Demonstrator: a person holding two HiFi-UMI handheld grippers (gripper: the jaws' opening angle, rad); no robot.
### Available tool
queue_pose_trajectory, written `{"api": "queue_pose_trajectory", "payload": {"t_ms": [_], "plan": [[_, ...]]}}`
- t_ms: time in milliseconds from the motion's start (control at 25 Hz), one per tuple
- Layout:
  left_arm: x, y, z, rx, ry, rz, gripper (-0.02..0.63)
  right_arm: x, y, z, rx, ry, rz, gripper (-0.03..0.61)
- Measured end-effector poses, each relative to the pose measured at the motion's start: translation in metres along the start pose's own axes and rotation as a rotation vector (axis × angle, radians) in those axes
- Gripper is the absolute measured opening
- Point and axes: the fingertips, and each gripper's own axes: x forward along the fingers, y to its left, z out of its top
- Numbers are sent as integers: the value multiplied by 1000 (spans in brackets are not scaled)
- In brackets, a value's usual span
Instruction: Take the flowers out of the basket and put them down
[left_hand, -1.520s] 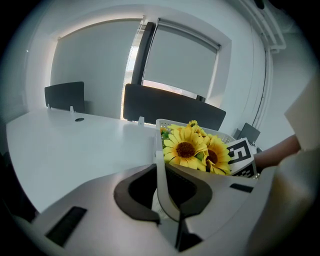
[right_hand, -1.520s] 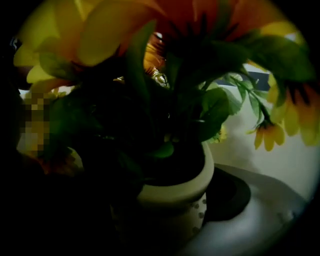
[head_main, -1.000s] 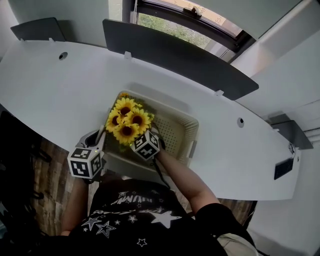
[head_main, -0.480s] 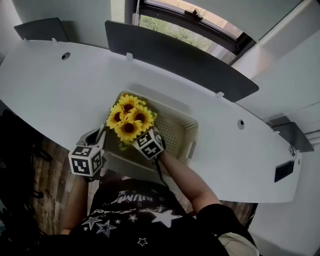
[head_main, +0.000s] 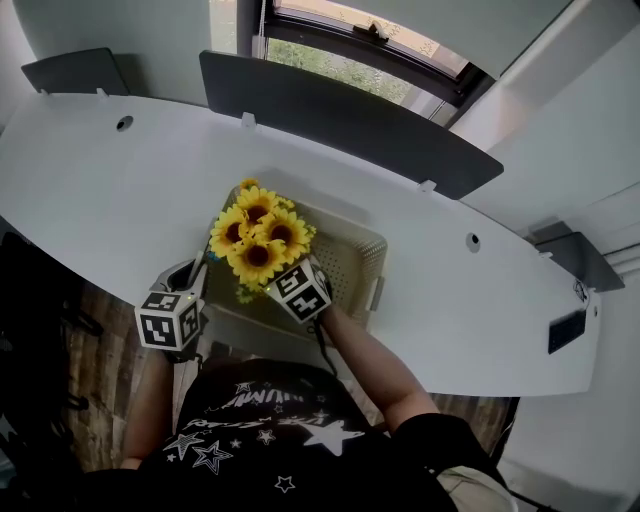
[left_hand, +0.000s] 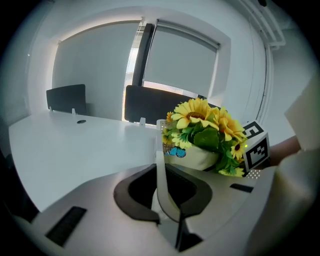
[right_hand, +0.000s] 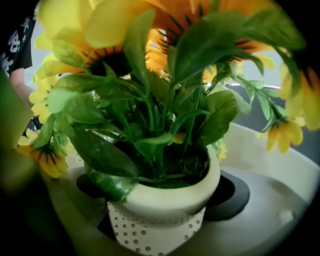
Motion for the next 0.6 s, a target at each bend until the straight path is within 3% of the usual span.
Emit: {"api": "queue_pose_trajectory", "payload": {"t_ms": [240, 600], "plan": [[0, -1, 2, 34, -3, -48, 46, -15, -8, 14, 66, -24, -61, 535], [-15, 7, 44, 109, -107, -115, 114, -51, -35, 47, 156, -79, -225, 537]]}}
